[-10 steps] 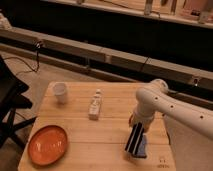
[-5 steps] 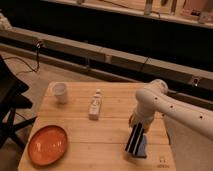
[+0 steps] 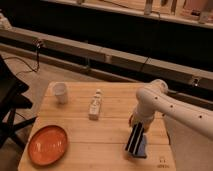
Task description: Place the eraser on the white sponge
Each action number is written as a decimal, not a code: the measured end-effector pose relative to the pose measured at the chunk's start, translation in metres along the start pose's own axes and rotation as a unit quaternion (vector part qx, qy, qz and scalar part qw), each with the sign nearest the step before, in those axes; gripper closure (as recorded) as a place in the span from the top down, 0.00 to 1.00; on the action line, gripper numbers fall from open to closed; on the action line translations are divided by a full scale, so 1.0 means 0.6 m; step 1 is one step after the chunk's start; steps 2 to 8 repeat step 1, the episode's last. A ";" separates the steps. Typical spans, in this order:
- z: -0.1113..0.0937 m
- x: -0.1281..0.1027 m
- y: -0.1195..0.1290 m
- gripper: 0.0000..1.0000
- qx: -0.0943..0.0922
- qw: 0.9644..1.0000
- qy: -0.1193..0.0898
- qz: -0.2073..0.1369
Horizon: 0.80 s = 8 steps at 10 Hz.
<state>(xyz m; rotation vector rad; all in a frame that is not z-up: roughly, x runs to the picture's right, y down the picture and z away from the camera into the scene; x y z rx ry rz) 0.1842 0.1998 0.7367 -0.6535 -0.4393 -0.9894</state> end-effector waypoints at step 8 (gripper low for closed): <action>0.001 0.000 0.002 0.17 -0.002 1.000 0.000 0.002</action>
